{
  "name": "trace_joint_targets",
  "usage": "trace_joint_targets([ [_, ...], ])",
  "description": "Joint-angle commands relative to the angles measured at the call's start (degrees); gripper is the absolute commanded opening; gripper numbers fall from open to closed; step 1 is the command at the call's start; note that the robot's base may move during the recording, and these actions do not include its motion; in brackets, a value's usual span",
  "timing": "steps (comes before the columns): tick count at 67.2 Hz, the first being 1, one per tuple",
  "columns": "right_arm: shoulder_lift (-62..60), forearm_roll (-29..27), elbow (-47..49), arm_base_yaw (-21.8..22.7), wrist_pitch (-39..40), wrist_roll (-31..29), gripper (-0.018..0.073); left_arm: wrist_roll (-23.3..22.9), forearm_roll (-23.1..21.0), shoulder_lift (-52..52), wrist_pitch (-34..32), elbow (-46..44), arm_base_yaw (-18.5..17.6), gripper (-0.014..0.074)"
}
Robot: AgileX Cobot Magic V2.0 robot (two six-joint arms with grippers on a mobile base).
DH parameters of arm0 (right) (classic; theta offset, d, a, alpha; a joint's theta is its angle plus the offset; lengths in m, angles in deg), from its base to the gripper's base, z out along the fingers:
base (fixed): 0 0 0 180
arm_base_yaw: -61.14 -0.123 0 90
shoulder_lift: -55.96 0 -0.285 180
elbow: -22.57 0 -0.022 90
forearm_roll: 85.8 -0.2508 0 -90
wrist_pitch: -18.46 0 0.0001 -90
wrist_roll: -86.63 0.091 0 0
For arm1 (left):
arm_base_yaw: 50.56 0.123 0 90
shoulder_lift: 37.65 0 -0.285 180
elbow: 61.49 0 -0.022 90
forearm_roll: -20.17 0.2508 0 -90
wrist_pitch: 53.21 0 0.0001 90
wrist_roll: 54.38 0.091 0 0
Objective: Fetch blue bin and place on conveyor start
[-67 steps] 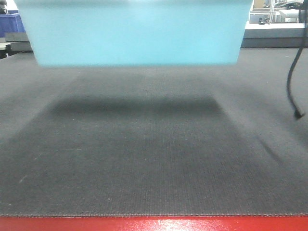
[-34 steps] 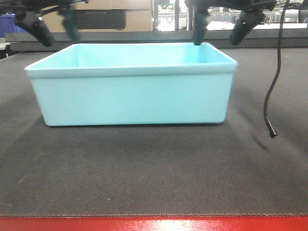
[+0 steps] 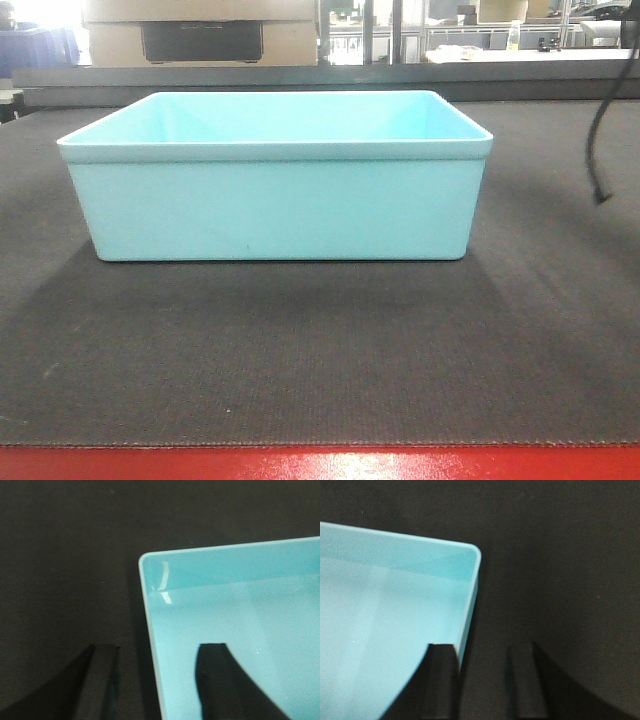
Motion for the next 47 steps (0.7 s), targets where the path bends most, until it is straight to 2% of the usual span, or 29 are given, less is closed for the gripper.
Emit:
trace_joint_targets([
  [1, -4.1, 0.4, -1.2, 2.5, -1.0, -0.4, -0.0033, 2.5, 0.7, 3.3, 1.1, 1.0, 2.2, 0.0050],
  [5, -6.6, 0.4, -4.1, 4.2, -0.3, -0.4, -0.0165, 2.6, 0.7, 4.8, 1.0, 2.7, 3.6, -0.0086],
  [6, -7.2, 0.4, -4.9, 4.6, 0.1, -0.4, -0.0166, 2.6, 0.7, 5.1, 0.9, 3.6, 4.2, -0.0115],
  [15, -13.8, 1.2, -15.4, 7.3, 5.9, -0.4, -0.0160, 2.6, -0.2, 8.5, -2.1, 11.1, 7.7, -0.0111],
  [22, -19.3, 5.0, -25.5, 7.6, 11.9, -0.4, -0.0160, 2.6, -1.1, 11.6, -6.8, 19.6, 9.3, -0.0111],
  [31, -26.9, 7.0, -39.5, 7.6, 20.9, -0.4, -0.0160, 2.6, -1.1, 16.7, -15.4, 31.9, 9.3, -0.0111],
  [47, -39.9, 7.5, -61.2, 7.6, 37.9, -0.4, -0.0160, 2.6, -1.4, 30.4, -32.8, 54.7, 9.3, -0.0111],
])
